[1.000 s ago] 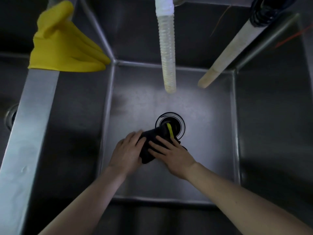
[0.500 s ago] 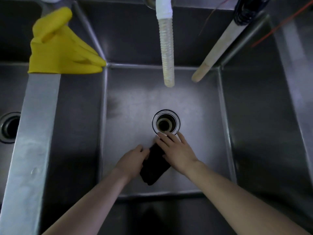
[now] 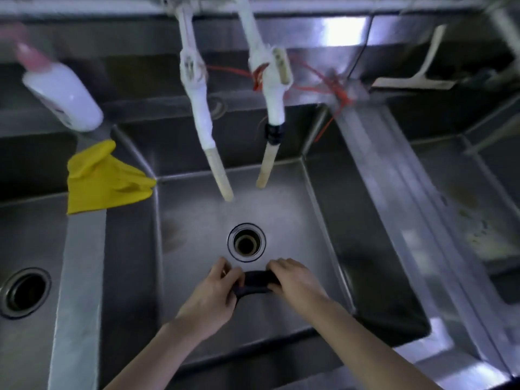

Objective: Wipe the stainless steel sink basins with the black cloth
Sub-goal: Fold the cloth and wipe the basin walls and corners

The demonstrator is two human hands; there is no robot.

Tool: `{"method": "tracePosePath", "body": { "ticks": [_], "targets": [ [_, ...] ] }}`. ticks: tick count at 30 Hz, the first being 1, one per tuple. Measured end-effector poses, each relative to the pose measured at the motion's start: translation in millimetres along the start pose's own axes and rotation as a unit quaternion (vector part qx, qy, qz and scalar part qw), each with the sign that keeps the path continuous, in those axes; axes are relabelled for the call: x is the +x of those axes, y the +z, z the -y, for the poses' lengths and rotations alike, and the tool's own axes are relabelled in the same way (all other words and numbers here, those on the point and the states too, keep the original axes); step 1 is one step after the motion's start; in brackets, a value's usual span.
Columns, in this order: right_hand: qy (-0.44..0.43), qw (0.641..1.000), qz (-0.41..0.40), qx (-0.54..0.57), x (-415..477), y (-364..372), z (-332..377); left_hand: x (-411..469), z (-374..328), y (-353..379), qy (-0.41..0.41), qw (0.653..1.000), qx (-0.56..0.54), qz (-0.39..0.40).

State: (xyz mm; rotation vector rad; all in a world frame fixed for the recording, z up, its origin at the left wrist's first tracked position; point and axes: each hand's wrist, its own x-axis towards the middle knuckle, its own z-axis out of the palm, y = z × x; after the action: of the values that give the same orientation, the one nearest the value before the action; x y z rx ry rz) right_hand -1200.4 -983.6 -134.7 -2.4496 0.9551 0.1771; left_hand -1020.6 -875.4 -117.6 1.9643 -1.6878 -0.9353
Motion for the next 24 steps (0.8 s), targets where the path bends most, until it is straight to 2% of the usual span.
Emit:
{"method": "tracePosePath", "body": {
  "ticks": [8, 15, 19, 24],
  "targets": [
    [0.046, 0.997, -0.050, 0.026, -73, -118, -11, 12, -102, -35, 0.115, 0.993, 0.010, 0.005],
    [0.085, 0.989, -0.120, 0.007, -136, -190, -61, 49, -209, -40, 0.151, 0.988, 0.003, -0.018],
    [0.112, 0.981, -0.154, 0.018, -178, -223, -110, 72, -277, -18, 0.186, 0.982, 0.004, -0.041],
    [0.128, 0.980, -0.154, 0.004, -234, -250, -182, 99, -352, 34, 0.189, 0.981, 0.024, -0.027]
  ]
}}
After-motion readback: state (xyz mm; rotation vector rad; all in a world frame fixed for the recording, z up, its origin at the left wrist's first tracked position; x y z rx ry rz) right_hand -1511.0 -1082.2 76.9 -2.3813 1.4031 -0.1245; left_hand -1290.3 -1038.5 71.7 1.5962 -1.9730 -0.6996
